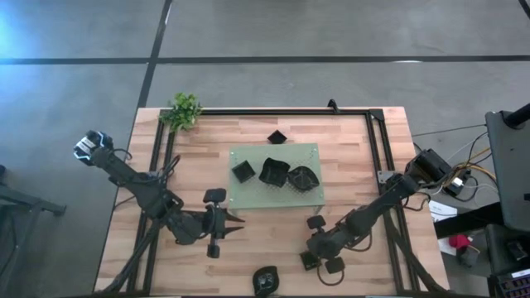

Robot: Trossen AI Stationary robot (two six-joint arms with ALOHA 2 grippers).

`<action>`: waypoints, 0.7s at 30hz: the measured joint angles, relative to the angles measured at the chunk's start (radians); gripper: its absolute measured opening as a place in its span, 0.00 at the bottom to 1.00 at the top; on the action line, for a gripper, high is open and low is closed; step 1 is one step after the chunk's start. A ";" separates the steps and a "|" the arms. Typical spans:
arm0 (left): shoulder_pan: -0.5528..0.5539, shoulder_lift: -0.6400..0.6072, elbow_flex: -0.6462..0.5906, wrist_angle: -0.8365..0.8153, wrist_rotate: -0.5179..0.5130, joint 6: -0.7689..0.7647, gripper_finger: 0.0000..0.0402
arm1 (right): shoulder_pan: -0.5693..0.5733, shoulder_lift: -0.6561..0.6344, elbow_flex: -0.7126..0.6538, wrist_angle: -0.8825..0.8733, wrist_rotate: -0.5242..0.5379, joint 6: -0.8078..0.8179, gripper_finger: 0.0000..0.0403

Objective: Pick & Place Mini shaped plates
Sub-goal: Stack the square plate on top of the square plates on the shelf

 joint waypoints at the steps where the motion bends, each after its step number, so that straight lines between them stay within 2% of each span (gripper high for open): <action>1: 0.000 0.000 0.000 0.000 0.000 0.000 0.16 | 0.000 0.000 0.000 0.000 0.000 0.000 0.19; 21: 0.000 0.000 0.000 0.000 0.000 -0.005 0.16 | 0.000 0.000 -0.015 0.000 0.010 0.004 0.16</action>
